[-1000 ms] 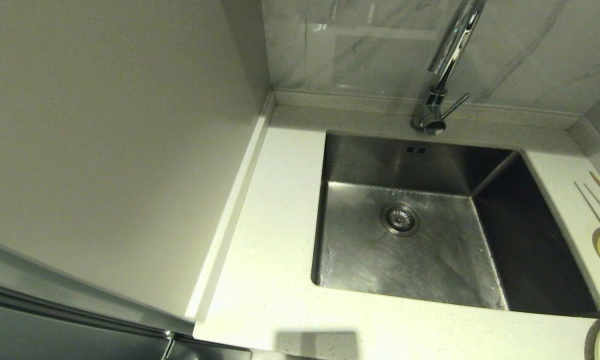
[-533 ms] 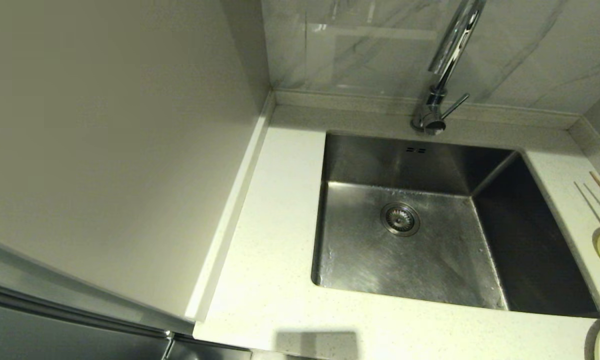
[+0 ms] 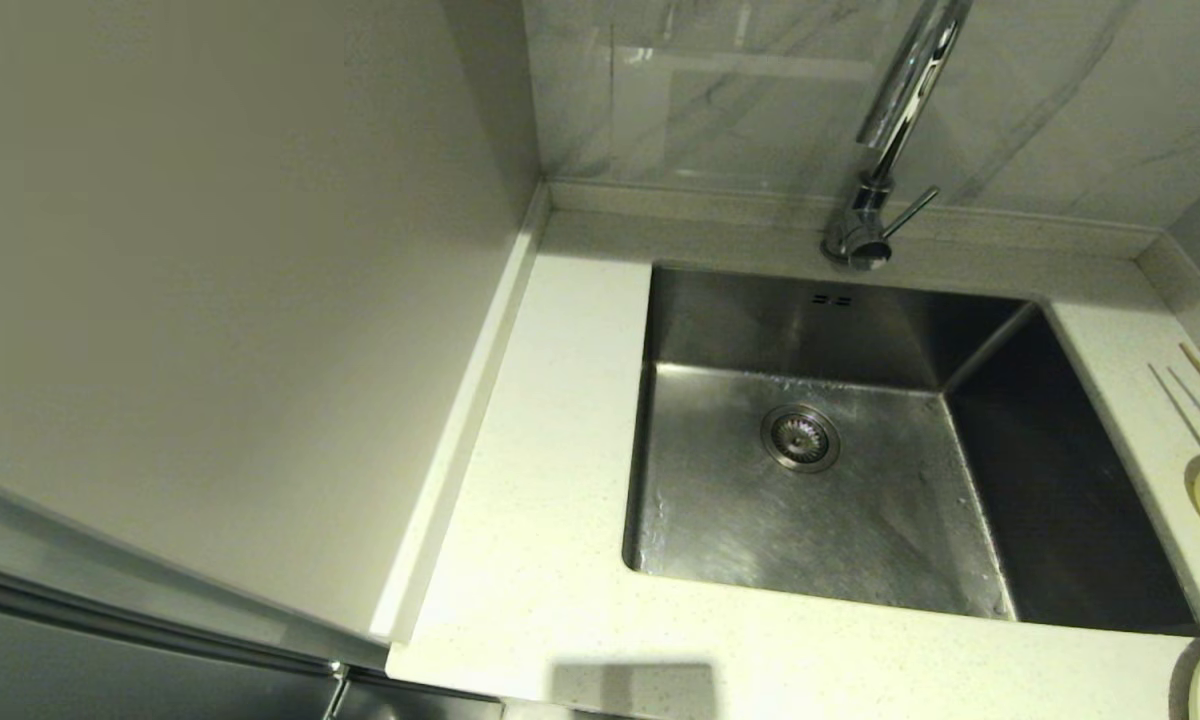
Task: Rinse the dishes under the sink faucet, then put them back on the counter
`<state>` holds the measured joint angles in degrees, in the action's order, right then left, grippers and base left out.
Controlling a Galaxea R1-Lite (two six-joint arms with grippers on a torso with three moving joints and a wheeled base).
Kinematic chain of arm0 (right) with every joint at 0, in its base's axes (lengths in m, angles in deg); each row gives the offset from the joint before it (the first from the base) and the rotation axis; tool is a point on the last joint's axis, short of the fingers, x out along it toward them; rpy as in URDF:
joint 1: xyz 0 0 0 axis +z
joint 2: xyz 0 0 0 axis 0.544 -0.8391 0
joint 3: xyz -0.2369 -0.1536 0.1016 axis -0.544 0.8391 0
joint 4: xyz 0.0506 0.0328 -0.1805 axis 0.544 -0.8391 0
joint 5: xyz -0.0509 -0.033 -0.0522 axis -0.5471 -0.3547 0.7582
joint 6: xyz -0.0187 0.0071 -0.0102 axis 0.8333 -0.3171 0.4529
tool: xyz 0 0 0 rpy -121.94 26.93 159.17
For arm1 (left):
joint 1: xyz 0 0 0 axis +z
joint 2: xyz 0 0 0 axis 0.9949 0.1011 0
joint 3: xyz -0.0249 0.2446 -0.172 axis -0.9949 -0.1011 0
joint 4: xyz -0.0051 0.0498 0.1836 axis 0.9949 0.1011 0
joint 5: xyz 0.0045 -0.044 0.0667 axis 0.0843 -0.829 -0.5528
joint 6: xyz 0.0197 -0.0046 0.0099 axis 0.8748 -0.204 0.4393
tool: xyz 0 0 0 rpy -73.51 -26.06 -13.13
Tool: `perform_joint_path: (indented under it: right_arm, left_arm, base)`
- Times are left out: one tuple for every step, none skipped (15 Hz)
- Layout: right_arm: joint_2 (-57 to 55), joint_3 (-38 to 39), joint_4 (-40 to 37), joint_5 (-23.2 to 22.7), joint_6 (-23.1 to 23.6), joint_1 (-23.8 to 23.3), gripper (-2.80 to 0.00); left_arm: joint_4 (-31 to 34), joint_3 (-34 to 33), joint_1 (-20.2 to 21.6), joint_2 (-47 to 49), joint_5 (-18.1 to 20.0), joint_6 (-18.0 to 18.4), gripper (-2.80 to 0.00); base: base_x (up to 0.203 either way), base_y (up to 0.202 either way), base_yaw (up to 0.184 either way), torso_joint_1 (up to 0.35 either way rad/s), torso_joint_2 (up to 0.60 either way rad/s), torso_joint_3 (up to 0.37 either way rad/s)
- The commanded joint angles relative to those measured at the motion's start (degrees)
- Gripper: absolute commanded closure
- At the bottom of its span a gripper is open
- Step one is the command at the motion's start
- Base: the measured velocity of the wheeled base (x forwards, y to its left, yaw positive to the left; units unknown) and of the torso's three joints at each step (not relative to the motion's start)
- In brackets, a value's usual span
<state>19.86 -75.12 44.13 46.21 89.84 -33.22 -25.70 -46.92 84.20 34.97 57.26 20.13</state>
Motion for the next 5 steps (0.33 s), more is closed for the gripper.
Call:
perform_joint_path:
  right_arm:
    - [-0.07,-0.09,0.00,-0.03,0.06,0.00,0.00]
    - [-0.07,0.00,0.00,-0.03,0.04,0.00,0.00]
    - [-0.07,-0.01,0.00,-0.03,0.04,0.00,0.00]
    - [-0.07,0.00,0.00,-0.03,0.04,0.00,0.00]
    - [-0.07,0.00,0.00,-0.03,0.04,0.00,0.00]
  left_arm:
    - [-0.02,0.00,0.00,-0.09,-0.04,-0.04,0.00]
    - [-0.02,0.00,0.00,-0.09,-0.04,-0.04,0.00]
    - [-0.02,0.00,0.00,-0.09,-0.04,-0.04,0.00]
    - [-0.02,0.00,0.00,-0.09,-0.04,-0.04,0.00]
    - [-0.02,0.00,0.00,-0.09,-0.04,-0.04,0.00]
  base:
    - [0.000,0.000,0.000,0.000,0.00,0.000]
    - [0.000,0.000,0.000,0.000,0.00,0.000]
    - [0.000,0.000,0.000,0.000,0.00,0.000]
    - [0.000,0.000,0.000,0.000,0.00,0.000]
    - [0.000,0.000,0.000,0.000,0.00,0.000]
